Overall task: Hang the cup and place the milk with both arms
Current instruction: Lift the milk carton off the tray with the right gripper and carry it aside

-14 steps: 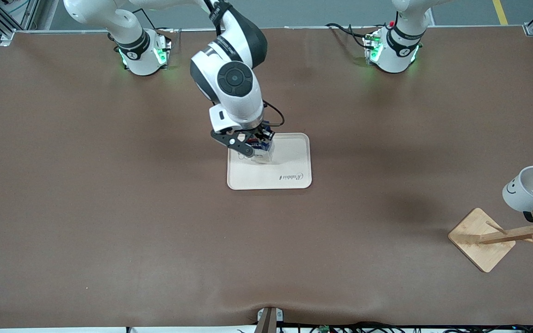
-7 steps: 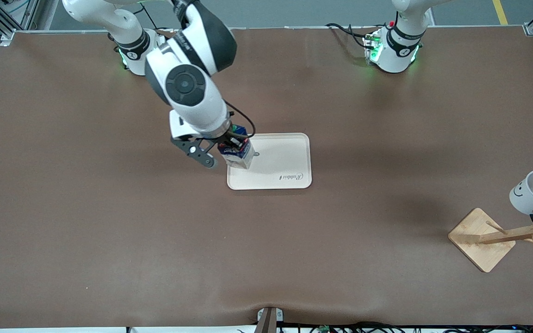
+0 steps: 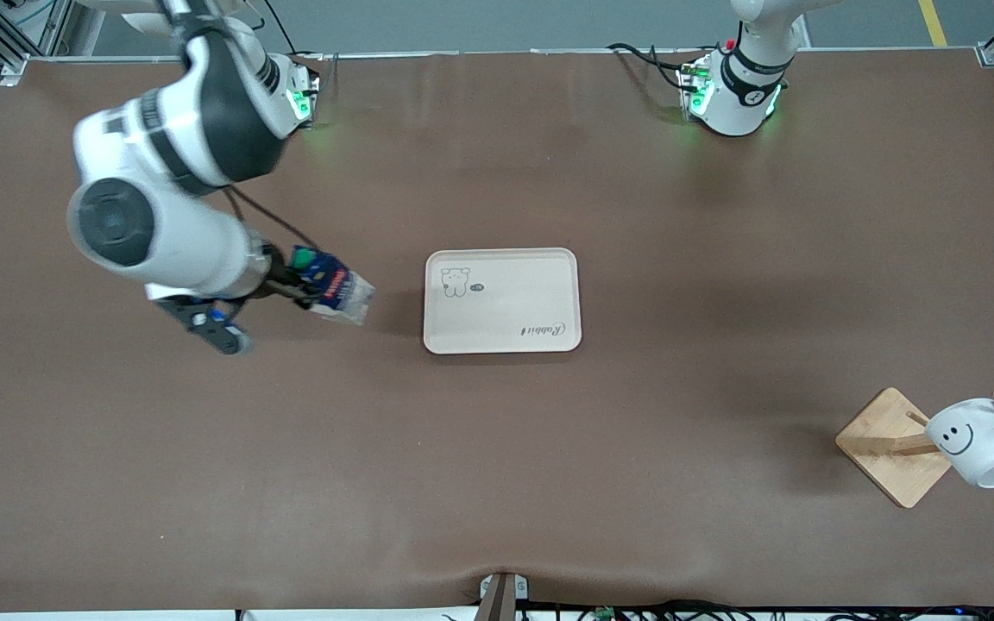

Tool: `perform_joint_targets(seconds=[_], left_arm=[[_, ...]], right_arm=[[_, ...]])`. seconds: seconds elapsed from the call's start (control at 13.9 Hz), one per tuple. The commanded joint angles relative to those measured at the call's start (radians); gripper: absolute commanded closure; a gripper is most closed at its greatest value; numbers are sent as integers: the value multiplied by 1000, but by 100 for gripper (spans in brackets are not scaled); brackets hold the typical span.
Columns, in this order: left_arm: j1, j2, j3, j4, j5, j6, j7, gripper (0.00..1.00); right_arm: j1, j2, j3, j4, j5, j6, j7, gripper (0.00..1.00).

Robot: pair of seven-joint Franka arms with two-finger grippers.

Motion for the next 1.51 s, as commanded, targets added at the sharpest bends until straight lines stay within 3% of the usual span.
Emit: perform_joint_targets(seconds=[0.0, 0.29, 0.5, 0.79, 1.0, 1.22, 1.43], left_arm=[[-16, -28, -11, 15, 3, -104, -138, 0], [-42, -94, -95, 7, 3, -259, -538, 0], [-42, -115, -164, 1, 5, -361, -769, 0], [-42, -150, -219, -16, 12, -423, -879, 0], [-42, -206, -245, -86, 12, -448, -935, 0], [-39, -233, -261, -129, 12, -437, -936, 0], [-39, -342, -272, -292, 8, -350, -936, 0]], right_arm=[[-104, -72, 20, -110, -89, -1, -190, 100], [-238, -87, 20, -196, -151, 27, -427, 100], [-300, -116, 20, -294, -168, 134, -580, 100], [-375, -185, 20, -492, -209, 356, -682, 100], [-439, -190, 20, -575, -209, 483, -752, 100], [-459, -200, 22, -627, -206, 498, -726, 100], [-464, -200, 22, -643, -206, 496, -720, 100]])
